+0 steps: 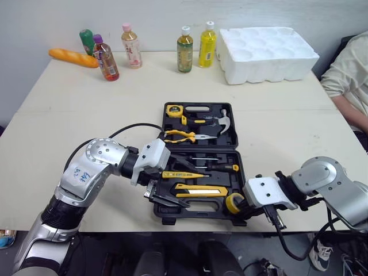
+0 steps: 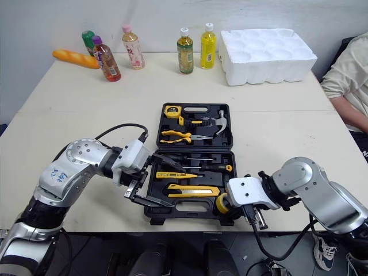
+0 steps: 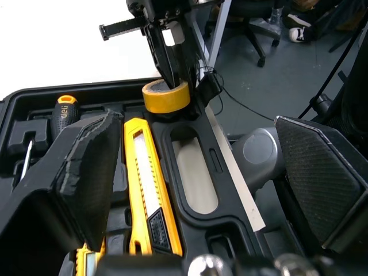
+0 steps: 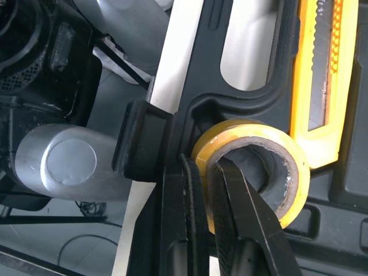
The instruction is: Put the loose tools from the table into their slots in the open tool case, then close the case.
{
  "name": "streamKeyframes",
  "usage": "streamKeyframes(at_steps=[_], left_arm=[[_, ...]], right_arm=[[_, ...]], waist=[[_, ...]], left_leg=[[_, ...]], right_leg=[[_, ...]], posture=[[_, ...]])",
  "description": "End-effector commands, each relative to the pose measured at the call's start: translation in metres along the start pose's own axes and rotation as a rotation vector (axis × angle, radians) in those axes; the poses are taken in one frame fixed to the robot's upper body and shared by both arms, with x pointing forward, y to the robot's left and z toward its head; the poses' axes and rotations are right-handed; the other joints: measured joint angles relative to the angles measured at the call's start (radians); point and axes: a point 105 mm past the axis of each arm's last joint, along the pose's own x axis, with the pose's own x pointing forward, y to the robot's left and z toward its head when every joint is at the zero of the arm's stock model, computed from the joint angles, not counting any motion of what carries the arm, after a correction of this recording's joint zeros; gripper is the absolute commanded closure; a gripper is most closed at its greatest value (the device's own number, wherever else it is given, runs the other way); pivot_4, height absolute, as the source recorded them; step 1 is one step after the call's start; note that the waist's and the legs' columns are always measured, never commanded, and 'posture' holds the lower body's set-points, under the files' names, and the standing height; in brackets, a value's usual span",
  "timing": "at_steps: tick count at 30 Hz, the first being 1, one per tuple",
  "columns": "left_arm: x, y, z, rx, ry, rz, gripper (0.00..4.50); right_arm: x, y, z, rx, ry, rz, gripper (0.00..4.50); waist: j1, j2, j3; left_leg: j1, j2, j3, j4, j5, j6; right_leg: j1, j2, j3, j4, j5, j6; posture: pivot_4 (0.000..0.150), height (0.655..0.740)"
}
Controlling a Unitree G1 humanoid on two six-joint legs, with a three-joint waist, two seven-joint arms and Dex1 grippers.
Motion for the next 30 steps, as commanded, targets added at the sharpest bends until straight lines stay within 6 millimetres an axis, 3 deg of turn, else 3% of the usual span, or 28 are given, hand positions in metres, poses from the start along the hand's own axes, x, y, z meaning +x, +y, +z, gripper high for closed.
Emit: streamKeyframes(at_steps=[1, 2, 6, 9, 12, 15, 19, 20, 25, 30], left_arm=[[0.000, -0.004, 0.006, 0.043, 0.001, -0.013, 0.00], [0.000, -0.004, 0.006, 0.043, 0.002, -0.011, 0.00], [-0.003, -0.002, 0.007, 0.043, 0.005, 0.003, 0.00], [-0.005, -0.002, 0.007, 0.041, 0.005, 0.007, 0.00], [-0.005, -0.001, 0.009, 0.041, -0.007, 0.011, 0.00], [-0.003, 0.000, 0.011, 0.042, -0.018, 0.008, 0.00], [-0.002, 0.001, 0.012, 0.043, -0.021, 0.005, 0.00], [-0.003, 0.001, 0.012, 0.041, -0.021, 0.003, 0.00], [-0.005, -0.003, 0.012, 0.005, -0.023, -0.032, 0.00], [-0.005, -0.002, 0.010, 0.020, -0.007, -0.023, 0.00]], right_arm=[[0.000, 0.006, 0.003, -0.019, -0.003, 0.014, 3.53], [0.000, 0.007, 0.005, -0.018, -0.014, 0.017, 3.23], [-0.019, 0.004, 0.026, 0.025, -0.115, -0.016, 1.31], [-0.032, 0.001, 0.029, 0.057, -0.174, -0.054, 1.31], [-0.031, -0.009, 0.030, 0.049, -0.264, -0.145, 1.31], [-0.019, -0.011, 0.031, 0.095, -0.389, -0.192, 2.11], [0.000, -0.003, 0.020, 0.113, -0.419, -0.199, 4.17], [0.003, -0.002, 0.019, 0.129, -0.437, -0.202, 4.42], [0.013, 0.002, 0.008, 0.240, -0.529, -0.246, 4.42], [0.026, 0.010, -0.014, 0.281, -0.476, -0.277, 4.42]], waist=[[0.001, 0.000, 0.000], [0.001, 0.000, 0.000], [0.003, 0.000, 0.000], [0.001, 0.000, 0.000], [0.001, -0.001, 0.000], [0.001, -0.002, -0.001], [0.003, -0.002, -0.001], [0.003, -0.002, -0.001], [-0.001, -0.002, -0.001], [0.000, -0.002, -0.001]], left_leg=[[0.000, 0.000, 0.000, 0.000, 0.000, 0.000], [0.000, 0.000, 0.000, 0.000, 0.000, 0.000], [-0.001, 0.000, 0.000, 0.000, 0.000, 0.000], [0.000, 0.000, 0.000, 0.000, 0.000, 0.000], [0.000, 0.000, 0.000, 0.000, -0.001, 0.002], [0.000, 0.000, 0.000, 0.000, -0.001, 0.001], [-0.001, 0.000, 0.000, 0.000, -0.001, 0.001], [-0.001, 0.000, 0.000, 0.000, -0.001, 0.001], [0.000, 0.000, 0.000, 0.000, -0.001, 0.001], [0.000, 0.000, 0.000, 0.000, -0.001, 0.001]], right_leg=[[0.000, 0.000, 0.000, 0.000, 0.000, 0.000], [0.000, 0.000, 0.000, 0.000, 0.000, 0.000], [0.000, 0.000, 0.000, -0.001, 0.000, 0.000], [0.000, 0.000, 0.000, -0.001, 0.000, 0.000], [0.000, 0.000, 0.000, -0.001, 0.000, 0.000], [0.000, 0.000, 0.000, -0.001, 0.000, 0.000], [0.000, 0.000, 0.000, 0.000, 0.000, 0.000], [0.000, 0.000, 0.000, 0.000, 0.000, 0.000], [0.000, 0.001, 0.000, 0.000, 0.000, 0.000], [0.000, 0.001, 0.000, 0.000, 0.000, 0.000]], posture=[[0.150, 0.7400], [0.150, 0.7400], [0.150, 0.7400], [0.150, 0.7400], [0.150, 0.7400], [0.150, 0.7400], [0.150, 0.7400], [0.150, 0.7400], [0.150, 0.7400], [0.150, 0.7400]])
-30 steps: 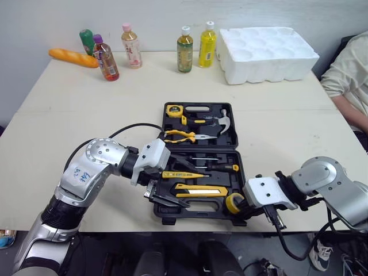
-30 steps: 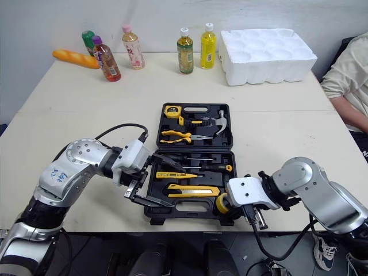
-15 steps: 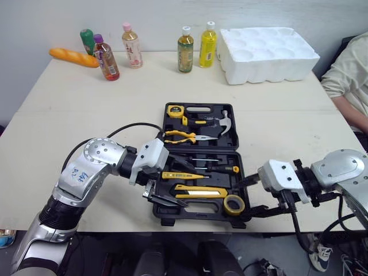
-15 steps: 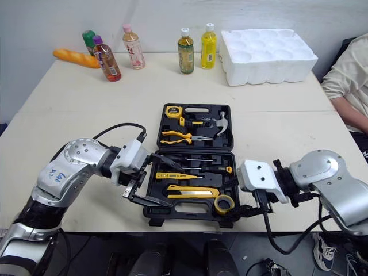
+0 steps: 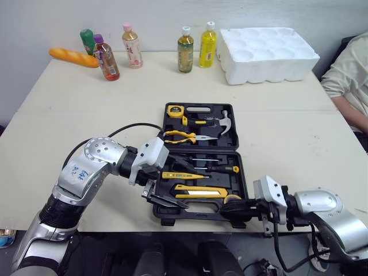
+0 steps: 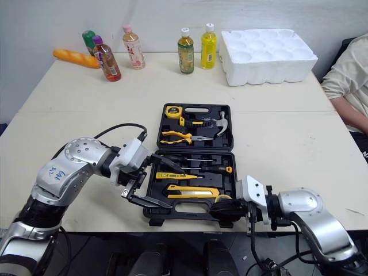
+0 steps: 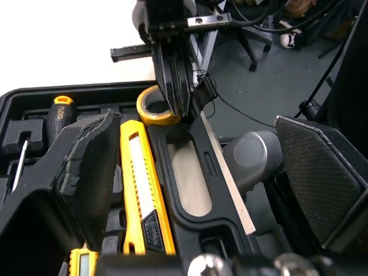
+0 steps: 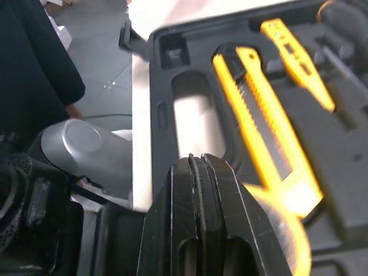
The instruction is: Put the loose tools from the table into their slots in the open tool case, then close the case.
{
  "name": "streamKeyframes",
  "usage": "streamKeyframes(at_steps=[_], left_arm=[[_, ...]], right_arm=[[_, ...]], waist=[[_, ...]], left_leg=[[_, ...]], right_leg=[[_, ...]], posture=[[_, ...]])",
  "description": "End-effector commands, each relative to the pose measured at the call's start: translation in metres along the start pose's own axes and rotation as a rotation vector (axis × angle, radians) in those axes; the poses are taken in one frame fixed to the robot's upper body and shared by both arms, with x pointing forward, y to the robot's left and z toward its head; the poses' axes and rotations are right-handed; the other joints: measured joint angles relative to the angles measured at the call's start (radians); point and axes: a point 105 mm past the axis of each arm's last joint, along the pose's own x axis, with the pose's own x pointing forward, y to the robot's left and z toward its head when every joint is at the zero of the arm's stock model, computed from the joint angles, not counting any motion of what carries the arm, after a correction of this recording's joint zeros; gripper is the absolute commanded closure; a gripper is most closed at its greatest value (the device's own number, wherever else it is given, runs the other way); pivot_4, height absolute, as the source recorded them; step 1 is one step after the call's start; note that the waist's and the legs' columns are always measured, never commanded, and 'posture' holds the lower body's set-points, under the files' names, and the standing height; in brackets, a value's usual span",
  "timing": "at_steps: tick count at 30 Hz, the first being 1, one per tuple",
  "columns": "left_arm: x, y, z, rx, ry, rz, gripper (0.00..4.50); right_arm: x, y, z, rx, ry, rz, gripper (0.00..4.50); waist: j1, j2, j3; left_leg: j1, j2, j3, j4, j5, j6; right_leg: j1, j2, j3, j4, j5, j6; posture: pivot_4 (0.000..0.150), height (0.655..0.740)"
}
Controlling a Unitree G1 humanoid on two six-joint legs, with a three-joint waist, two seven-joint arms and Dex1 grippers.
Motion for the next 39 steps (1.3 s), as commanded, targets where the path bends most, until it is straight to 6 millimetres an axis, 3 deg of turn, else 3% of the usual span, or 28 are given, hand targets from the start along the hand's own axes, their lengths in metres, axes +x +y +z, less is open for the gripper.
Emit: streamKeyframes(at_steps=[1, 8, 11, 15, 21, 25, 29, 31, 34, 35, 39], left_arm=[[-0.002, -0.001, 0.007, 0.050, 0.004, -0.003, 0.00], [-0.005, -0.001, 0.004, 0.054, 0.026, 0.000, 0.00], [-0.006, -0.001, 0.004, 0.056, 0.030, -0.001, 0.00], [-0.006, 0.001, 0.004, 0.062, 0.034, 0.004, 0.00], [-0.012, 0.006, 0.001, 0.055, 0.048, 0.050, 0.00], [-0.046, 0.021, -0.028, -0.050, 0.108, 0.275, 0.00], [-0.073, 0.029, -0.045, -0.100, 0.134, 0.437, 0.00], [-0.095, 0.039, -0.054, -0.125, 0.146, 0.559, 0.00], [-0.118, 0.049, -0.070, -0.144, 0.199, 0.678, 0.85], [-0.123, 0.051, -0.076, -0.151, 0.220, 0.701, 1.34], [-0.119, 0.066, -0.094, -0.166, 0.257, 0.731, 3.23]], right_arm=[[-0.002, -0.004, -0.010, 0.009, 0.006, -0.049, 4.42], [-0.008, -0.004, -0.043, 0.109, -0.001, -0.163, 4.42], [-0.007, -0.006, -0.047, 0.112, -0.004, -0.176, 4.42], [-0.006, -0.007, -0.048, 0.104, -0.002, -0.170, 4.42], [-0.011, -0.007, -0.028, 0.061, -0.023, -0.138, 4.42], [-0.045, -0.049, 0.032, 0.015, -0.101, -0.302, 4.42], [-0.067, -0.069, 0.043, -0.003, -0.073, -0.393, 4.42], [-0.078, -0.085, 0.038, -0.037, -0.002, -0.471, 4.42], [-0.090, -0.107, 0.024, -0.053, 0.112, -0.572, 4.50], [-0.092, -0.113, 0.021, -0.045, 0.137, -0.597, 4.50], [-0.087, -0.128, 0.001, -0.046, 0.252, -0.606, 4.50]], waist=[[-0.001, 0.000, 0.000], [-0.002, -0.004, -0.002], [-0.002, -0.005, -0.002], [-0.002, -0.009, -0.005], [-0.001, -0.009, -0.005], [-0.010, -0.005, -0.002], [0.001, -0.005, -0.002], [0.011, -0.006, -0.002], [0.015, -0.005, -0.002], [0.015, -0.005, -0.002], [0.016, -0.005, -0.002]], left_leg=[[0.000, 0.000, 0.000, 0.000, 0.000, 0.000], [0.007, 0.000, 0.000, -0.001, 0.000, 0.001], [0.022, 0.001, -0.001, -0.004, -0.004, 0.003], [0.022, 0.001, -0.002, -0.004, -0.004, 0.003], [0.022, 0.001, -0.002, -0.004, -0.004, 0.003], [0.021, 0.001, -0.001, -0.004, -0.004, 0.003], [0.018, 0.002, -0.003, -0.007, -0.003, 0.002], [0.016, 0.002, -0.005, -0.008, -0.003, 0.001], [0.015, 0.001, -0.004, -0.007, -0.003, 0.001], [0.015, 0.000, -0.003, -0.007, -0.003, 0.002], [0.015, 0.000, -0.003, -0.007, -0.004, 0.002]], right_leg=[[0.000, 0.000, 0.000, 0.000, 0.000, 0.000], [0.007, 0.000, 0.000, -0.002, 0.000, 0.000], [0.023, 0.000, 0.000, -0.007, 0.000, 0.000], [0.025, -0.001, -0.001, -0.008, 0.000, 0.000], [0.024, -0.001, -0.001, -0.008, 0.000, 0.000], [0.022, -0.001, 0.000, -0.008, 0.000, 0.000], [0.016, 0.000, -0.002, -0.005, -0.001, -0.002], [0.015, 0.000, -0.003, -0.005, -0.002, -0.004], [0.014, 0.000, -0.002, -0.005, -0.002, -0.004], [0.014, -0.001, -0.002, -0.005, -0.002, -0.004], [0.014, -0.002, -0.002, -0.005, -0.002, -0.004]], posture=[[0.150, 0.7400], [0.150, 0.7400], [0.150, 0.7400], [0.150, 0.7400], [0.150, 0.7400], [0.150, 0.7400], [0.150, 0.7400], [0.150, 0.7400], [0.150, 0.7400], [0.150, 0.7400], [0.150, 0.7400]])
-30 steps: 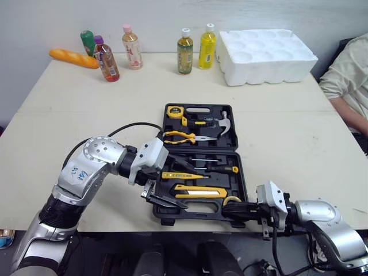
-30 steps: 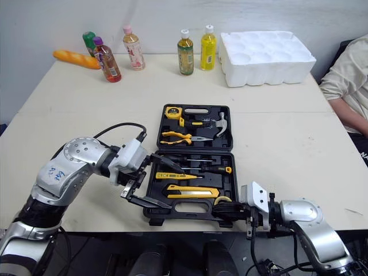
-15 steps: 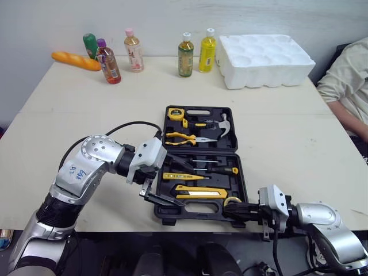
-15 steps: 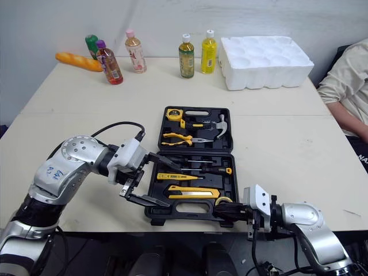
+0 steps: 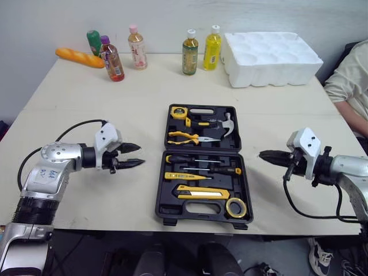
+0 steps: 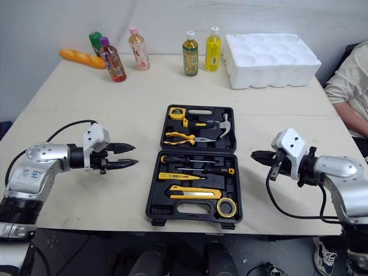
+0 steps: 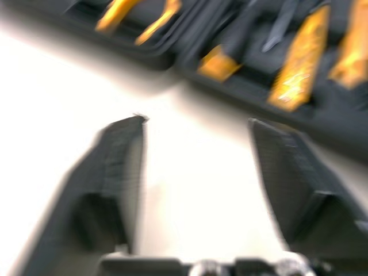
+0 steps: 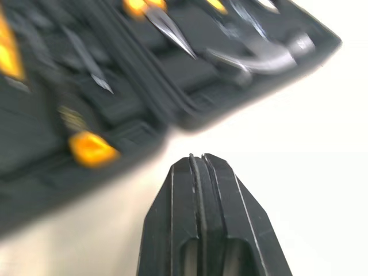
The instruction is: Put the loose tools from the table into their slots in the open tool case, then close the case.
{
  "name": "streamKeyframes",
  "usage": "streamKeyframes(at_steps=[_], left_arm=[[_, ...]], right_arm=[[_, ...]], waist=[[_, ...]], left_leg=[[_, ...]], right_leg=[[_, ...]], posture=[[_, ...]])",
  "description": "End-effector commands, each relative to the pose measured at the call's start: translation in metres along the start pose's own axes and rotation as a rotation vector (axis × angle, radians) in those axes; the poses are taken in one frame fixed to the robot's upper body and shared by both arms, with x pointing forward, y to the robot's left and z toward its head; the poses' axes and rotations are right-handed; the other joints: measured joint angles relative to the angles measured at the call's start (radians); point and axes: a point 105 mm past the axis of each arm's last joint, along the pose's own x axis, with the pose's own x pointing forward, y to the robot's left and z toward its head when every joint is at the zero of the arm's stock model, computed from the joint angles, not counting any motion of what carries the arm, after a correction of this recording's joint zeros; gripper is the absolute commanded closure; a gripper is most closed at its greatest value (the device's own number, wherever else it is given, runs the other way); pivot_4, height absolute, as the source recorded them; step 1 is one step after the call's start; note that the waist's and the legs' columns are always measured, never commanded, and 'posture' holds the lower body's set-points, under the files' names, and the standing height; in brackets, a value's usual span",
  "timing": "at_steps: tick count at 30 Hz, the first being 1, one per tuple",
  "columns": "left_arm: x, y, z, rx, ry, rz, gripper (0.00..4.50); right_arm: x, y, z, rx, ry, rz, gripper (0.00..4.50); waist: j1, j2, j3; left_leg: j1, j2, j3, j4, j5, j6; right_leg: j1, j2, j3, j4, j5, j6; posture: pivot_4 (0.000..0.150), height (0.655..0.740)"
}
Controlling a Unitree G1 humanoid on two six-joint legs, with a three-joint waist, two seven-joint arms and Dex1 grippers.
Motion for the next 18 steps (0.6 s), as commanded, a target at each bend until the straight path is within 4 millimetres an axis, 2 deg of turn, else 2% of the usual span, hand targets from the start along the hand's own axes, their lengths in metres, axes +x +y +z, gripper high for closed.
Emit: streamKeyframes(at_steps=[1, 2, 3, 8, 14, 18], left_arm=[[0.016, 0.005, 0.003, 0.045, -0.003, 0.011, 3.71], [0.021, 0.006, 0.003, 0.045, -0.003, 0.010, 4.20], [0.026, 0.007, 0.003, 0.045, -0.003, 0.011, 4.46], [0.047, 0.011, 0.003, 0.019, -0.001, 0.024, 4.46], [0.069, -0.002, 0.012, 0.010, -0.027, -0.064, 4.46], [0.079, -0.011, 0.019, 0.003, -0.047, -0.116, 4.46]], right_arm=[[0.010, -0.006, -0.010, -0.054, 0.074, -0.012, 4.50], [0.015, -0.007, -0.012, -0.047, 0.080, -0.012, 4.50], [0.020, -0.007, -0.013, -0.037, 0.083, -0.011, 4.50], [0.040, -0.006, -0.005, -0.035, 0.069, 0.020, 4.50], [0.066, 0.000, 0.014, -0.053, 0.027, 0.034, 4.50], [0.076, 0.004, 0.024, -0.056, 0.008, 0.043, 4.50]], waist=[[0.002, 0.000, 0.000], [0.005, 0.000, 0.000], [0.005, 0.000, 0.000], [0.003, 0.000, 0.000], [-0.004, 0.000, 0.000], [-0.013, 0.000, 0.000]], left_leg=[[-0.001, 0.000, 0.000, 0.000, 0.000, 0.000], [-0.001, 0.000, 0.000, 0.000, 0.000, 0.000], [-0.001, 0.000, 0.000, 0.000, 0.000, 0.000], [-0.002, 0.000, 0.001, 0.002, 0.000, 0.000], [-0.002, 0.000, 0.002, 0.002, 0.001, -0.001], [-0.003, 0.000, 0.002, 0.002, 0.002, -0.004]], right_leg=[[-0.001, 0.000, 0.000, 0.000, 0.000, 0.000], [-0.001, 0.000, 0.000, 0.000, 0.000, 0.000], [-0.001, 0.000, 0.000, 0.000, 0.000, 0.000], [-0.003, 0.001, 0.000, 0.002, 0.000, 0.000], [-0.003, 0.001, 0.000, 0.003, 0.000, 0.000], [-0.004, 0.001, 0.001, 0.003, 0.000, 0.000]], posture=[[0.150, 0.7400], [0.150, 0.7400], [0.150, 0.7400], [0.150, 0.7400], [0.150, 0.7400], [0.150, 0.7400]])
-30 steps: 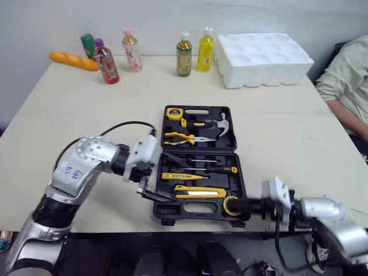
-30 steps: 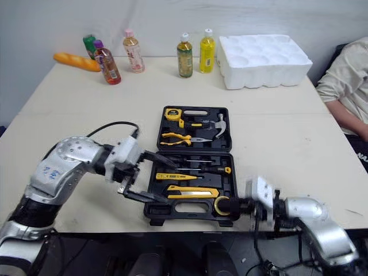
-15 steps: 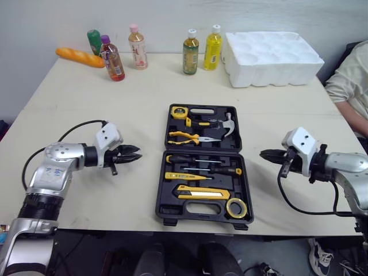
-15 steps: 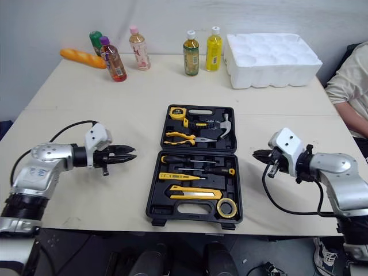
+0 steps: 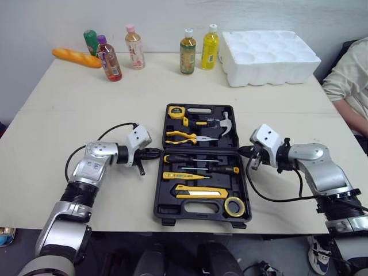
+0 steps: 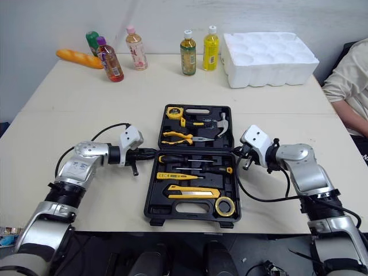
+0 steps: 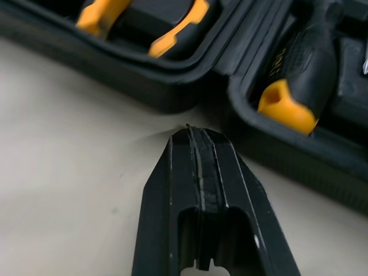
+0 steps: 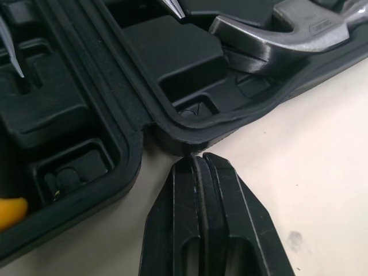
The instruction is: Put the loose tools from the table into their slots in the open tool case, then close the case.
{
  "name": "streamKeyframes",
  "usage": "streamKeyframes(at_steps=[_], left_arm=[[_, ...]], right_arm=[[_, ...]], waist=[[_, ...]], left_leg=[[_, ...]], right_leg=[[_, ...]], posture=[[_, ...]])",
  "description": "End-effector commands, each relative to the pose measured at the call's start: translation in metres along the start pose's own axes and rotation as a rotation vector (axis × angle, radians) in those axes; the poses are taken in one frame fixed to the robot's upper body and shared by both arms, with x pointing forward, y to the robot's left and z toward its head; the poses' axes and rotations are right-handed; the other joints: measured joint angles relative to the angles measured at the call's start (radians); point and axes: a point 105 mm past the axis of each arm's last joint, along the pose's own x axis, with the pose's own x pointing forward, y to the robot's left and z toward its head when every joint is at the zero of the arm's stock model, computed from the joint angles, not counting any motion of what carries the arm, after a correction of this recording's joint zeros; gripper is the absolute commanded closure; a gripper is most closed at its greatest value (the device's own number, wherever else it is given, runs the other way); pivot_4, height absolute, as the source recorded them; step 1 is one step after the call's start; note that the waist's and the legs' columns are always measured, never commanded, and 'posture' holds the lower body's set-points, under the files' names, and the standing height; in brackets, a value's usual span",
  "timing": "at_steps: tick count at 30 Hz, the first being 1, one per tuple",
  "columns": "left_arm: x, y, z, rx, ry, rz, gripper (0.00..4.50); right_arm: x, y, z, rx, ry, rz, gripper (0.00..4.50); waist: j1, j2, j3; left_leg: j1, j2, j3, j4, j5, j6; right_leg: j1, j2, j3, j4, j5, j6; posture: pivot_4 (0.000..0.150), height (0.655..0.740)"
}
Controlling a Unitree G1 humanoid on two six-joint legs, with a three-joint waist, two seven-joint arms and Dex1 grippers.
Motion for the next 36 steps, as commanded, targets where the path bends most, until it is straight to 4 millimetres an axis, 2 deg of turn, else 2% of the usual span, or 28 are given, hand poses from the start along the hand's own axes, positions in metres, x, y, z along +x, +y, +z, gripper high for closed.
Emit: streamKeyframes(at_steps=[1, 8, 15, 17, 20, 23, 24, 26, 27, 28, 30, 32, 34, 36], left_arm=[[0.009, -0.004, 0.017, 0.028, -0.039, -0.039, 4.46], [0.014, -0.002, 0.015, 0.018, -0.029, -0.033, 4.46], [0.006, 0.002, 0.006, 0.013, -0.006, -0.003, 4.46], [0.000, 0.005, 0.004, 0.013, 0.003, 0.013, 4.46], [-0.019, 0.024, 0.004, -0.006, -0.021, 0.136, 4.46], [-0.036, 0.032, 0.006, -0.069, -0.053, 0.203, 4.46], [-0.041, 0.032, 0.007, -0.101, -0.064, 0.214, 4.18], [-0.056, 0.036, 0.015, -0.213, -0.092, 0.254, 3.58], [-0.061, 0.040, 0.020, -0.292, -0.098, 0.289, 3.14], [-0.062, 0.041, 0.025, -0.351, -0.094, 0.308, 2.68], [-0.062, 0.039, 0.036, -0.439, -0.086, 0.313, 1.77], [-0.057, 0.038, 0.046, -0.552, -0.081, 0.312, 0.77], [-0.052, 0.041, 0.055, -0.635, -0.090, 0.326, 0.00], [-0.045, 0.045, 0.060, -0.698, -0.093, 0.346, 0.00]], right_arm=[[0.005, -0.001, 0.019, -0.035, -0.042, -0.007, 4.50], [0.007, -0.002, 0.016, -0.037, -0.028, -0.014, 4.50], [-0.001, -0.009, 0.007, -0.060, 0.014, -0.058, 4.50], [-0.005, -0.011, 0.003, -0.077, 0.033, -0.073, 4.50], [-0.021, -0.020, -0.007, -0.087, 0.120, -0.116, 4.50], [-0.035, -0.028, 0.000, -0.080, 0.113, -0.156, 4.50], [-0.040, -0.031, 0.002, -0.079, 0.115, -0.170, 4.50], [-0.054, -0.036, 0.012, -0.035, 0.087, -0.189, 3.83], [-0.059, -0.036, 0.019, 0.012, 0.056, -0.183, 3.51], [-0.062, -0.035, 0.027, 0.058, 0.025, -0.171, 3.00], [-0.065, -0.032, 0.039, 0.132, -0.017, -0.146, 2.02], [-0.062, -0.031, 0.043, 0.178, -0.021, -0.142, 0.91], [-0.057, -0.033, 0.045, 0.213, -0.012, -0.151, 0.03], [-0.048, -0.037, 0.047, 0.238, -0.005, -0.173, 0.03]], waist=[[-0.004, 0.000, 0.000], [-0.005, 0.000, 0.000], [-0.005, 0.000, 0.000], [-0.005, 0.000, 0.000], [-0.005, 0.000, 0.000], [-0.010, 0.000, 0.000], [-0.010, 0.000, 0.000], [-0.009, 0.000, 0.000], [-0.007, 0.000, 0.000], [-0.006, 0.000, 0.000], [-0.006, 0.000, 0.000], [-0.005, 0.000, 0.000], [-0.003, 0.000, 0.000], [-0.003, 0.000, 0.000]], left_leg=[[0.000, 0.000, 0.000, 0.000, 0.000, 0.000], [0.000, 0.000, 0.000, 0.001, 0.000, 0.000], [0.000, 0.000, 0.000, 0.001, 0.000, 0.000], [0.000, 0.000, 0.000, 0.001, 0.000, 0.000], [0.000, 0.000, 0.000, 0.000, 0.000, 0.000], [0.000, 0.000, 0.000, 0.000, -0.001, 0.001], [0.000, 0.000, 0.000, -0.001, -0.002, 0.003], [0.000, 0.000, 0.000, -0.001, -0.002, 0.003], [-0.001, 0.000, 0.000, -0.001, -0.001, 0.002], [-0.002, 0.000, -0.001, -0.001, -0.001, 0.002], [-0.003, 0.000, -0.002, 0.000, -0.001, 0.002], [-0.003, 0.000, -0.002, 0.000, -0.001, 0.002], [-0.004, 0.000, -0.003, 0.000, -0.001, 0.002], [-0.004, -0.001, -0.003, 0.000, -0.001, 0.002]], right_leg=[[0.000, 0.000, 0.000, 0.000, 0.000, 0.000], [0.000, 0.000, 0.000, 0.001, 0.000, 0.000], [0.000, 0.000, 0.000, 0.000, 0.000, 0.000], [0.000, 0.000, 0.000, 0.000, 0.000, 0.000], [0.000, 0.000, 0.000, 0.000, 0.000, 0.000], [0.000, 0.000, 0.000, 0.000, 0.000, 0.000], [0.000, 0.000, 0.000, 0.000, 0.000, 0.000], [-0.001, 0.000, 0.001, 0.001, 0.000, 0.000], [-0.002, 0.000, 0.000, 0.001, 0.000, 0.000], [-0.002, 0.000, 0.000, 0.001, 0.000, 0.000], [-0.002, 0.000, 0.000, 0.001, 0.000, 0.000], [-0.003, 0.000, -0.001, 0.001, 0.000, 0.000], [-0.003, 0.000, -0.001, 0.000, 0.000, 0.000], [-0.003, -0.001, -0.001, 0.000, 0.000, 0.001]], posture=[[0.150, 0.7400], [0.150, 0.7400], [0.150, 0.7400], [0.150, 0.7400], [0.150, 0.7400], [0.150, 0.7400], [0.150, 0.7400], [0.150, 0.7400], [0.150, 0.7400], [0.150, 0.7400], [0.150, 0.7400], [0.150, 0.7400], [0.150, 0.7400], [0.150, 0.7400]])
